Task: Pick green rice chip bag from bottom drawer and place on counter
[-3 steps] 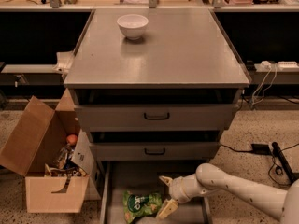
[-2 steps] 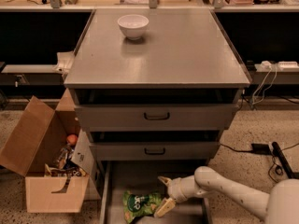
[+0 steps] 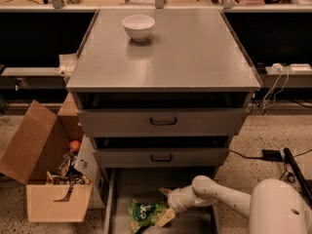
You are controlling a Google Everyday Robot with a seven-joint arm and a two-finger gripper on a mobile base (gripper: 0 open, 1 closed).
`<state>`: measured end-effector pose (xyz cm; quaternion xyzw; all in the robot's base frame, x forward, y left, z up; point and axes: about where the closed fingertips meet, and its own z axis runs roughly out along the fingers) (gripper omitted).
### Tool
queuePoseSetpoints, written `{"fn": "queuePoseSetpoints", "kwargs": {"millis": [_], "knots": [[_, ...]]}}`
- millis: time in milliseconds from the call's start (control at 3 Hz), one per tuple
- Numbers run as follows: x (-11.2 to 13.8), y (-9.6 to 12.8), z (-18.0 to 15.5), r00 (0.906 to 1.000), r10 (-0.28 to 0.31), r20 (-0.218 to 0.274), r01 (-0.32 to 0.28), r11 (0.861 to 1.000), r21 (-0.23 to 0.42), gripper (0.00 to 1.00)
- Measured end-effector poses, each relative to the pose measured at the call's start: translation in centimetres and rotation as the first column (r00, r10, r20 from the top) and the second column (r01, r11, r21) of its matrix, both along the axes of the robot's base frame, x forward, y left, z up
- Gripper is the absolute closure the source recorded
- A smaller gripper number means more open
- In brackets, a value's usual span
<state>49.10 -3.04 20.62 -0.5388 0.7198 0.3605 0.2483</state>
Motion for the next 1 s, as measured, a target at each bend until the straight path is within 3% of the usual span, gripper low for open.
{"fn": "queuePoseSetpoints", "kwargs": {"millis": [667,1000], "knots": [[0.8,-0.2,-4.4,0.9991,-0.017,-0.04,0.014,0.998,-0.059,0.0],[1.3,0.2,-6.9,0.9976,-0.01,-0.068,0.005,0.997,-0.074,0.1]]}}
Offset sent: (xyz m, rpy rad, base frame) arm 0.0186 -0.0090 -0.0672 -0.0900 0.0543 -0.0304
